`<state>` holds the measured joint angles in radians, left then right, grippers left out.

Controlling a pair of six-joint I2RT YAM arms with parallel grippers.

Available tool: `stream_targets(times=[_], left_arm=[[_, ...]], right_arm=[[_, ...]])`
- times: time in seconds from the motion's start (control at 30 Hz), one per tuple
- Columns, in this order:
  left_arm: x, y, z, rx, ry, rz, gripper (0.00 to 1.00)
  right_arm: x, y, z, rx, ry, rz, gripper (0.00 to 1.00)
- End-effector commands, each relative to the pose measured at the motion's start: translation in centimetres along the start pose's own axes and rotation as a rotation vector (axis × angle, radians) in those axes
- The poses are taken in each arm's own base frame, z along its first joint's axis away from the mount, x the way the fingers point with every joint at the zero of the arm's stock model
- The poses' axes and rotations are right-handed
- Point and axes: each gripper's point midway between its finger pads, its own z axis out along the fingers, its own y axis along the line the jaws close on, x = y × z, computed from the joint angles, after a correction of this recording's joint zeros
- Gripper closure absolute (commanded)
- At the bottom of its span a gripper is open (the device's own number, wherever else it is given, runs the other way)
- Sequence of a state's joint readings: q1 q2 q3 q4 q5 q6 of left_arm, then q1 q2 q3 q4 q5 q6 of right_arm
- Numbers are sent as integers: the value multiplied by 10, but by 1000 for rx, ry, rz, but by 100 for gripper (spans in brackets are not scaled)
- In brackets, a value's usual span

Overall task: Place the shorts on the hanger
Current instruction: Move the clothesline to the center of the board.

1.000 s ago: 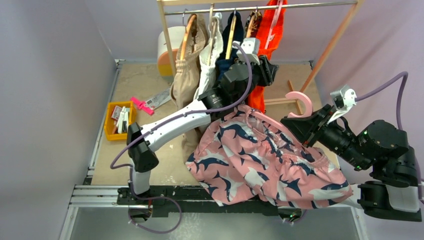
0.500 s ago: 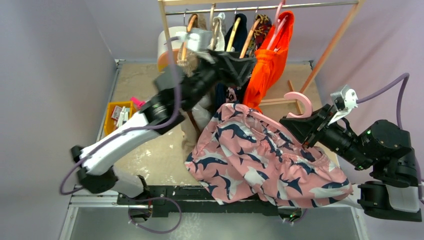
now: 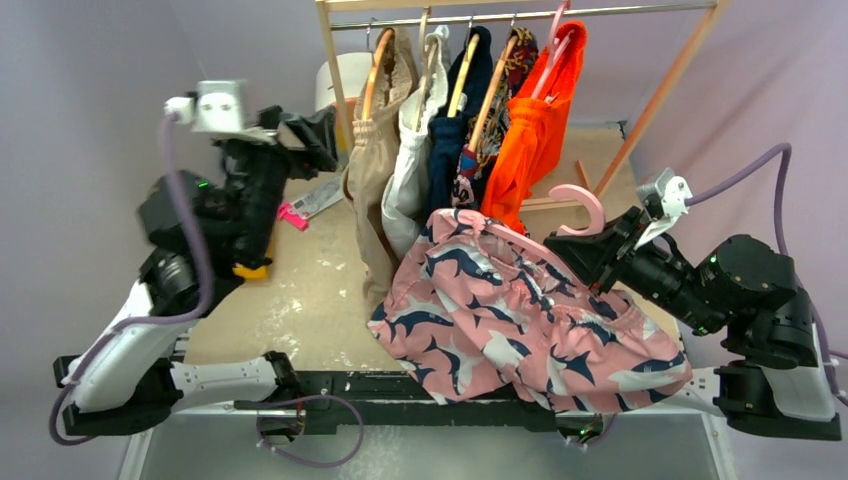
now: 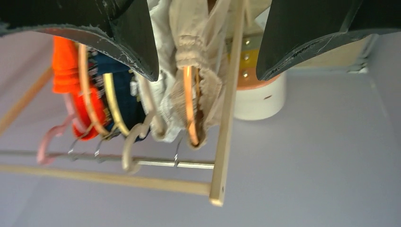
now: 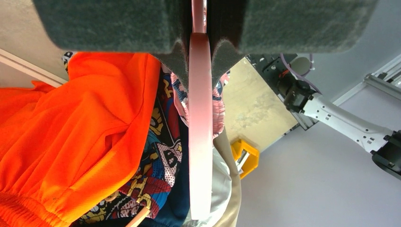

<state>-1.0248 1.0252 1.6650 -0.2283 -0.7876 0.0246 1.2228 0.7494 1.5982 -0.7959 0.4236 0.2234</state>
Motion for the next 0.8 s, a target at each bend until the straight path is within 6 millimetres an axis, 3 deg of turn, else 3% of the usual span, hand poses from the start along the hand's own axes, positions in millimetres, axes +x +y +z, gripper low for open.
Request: stream_targets(times=[0.0,0.17,0.4,0.6,0.77], left_arm=[[58,23,24,-160,161,218,26],[73,59,68,-212,179,106,29],[88,85,94,-243,145,-29,28],[109,72,118,-125,172,-99,31],[114,63,118,-68,158,-117,31]], right_arm=[[-21,9,7,-26,-79,22,100],[-18,8,6,-25,-81,33,100],[-20,5,-1,-26,-96,47,100],[-20,2,-8,-28,-99,61,100],[-16,0,-12,-23,-84,59,100]])
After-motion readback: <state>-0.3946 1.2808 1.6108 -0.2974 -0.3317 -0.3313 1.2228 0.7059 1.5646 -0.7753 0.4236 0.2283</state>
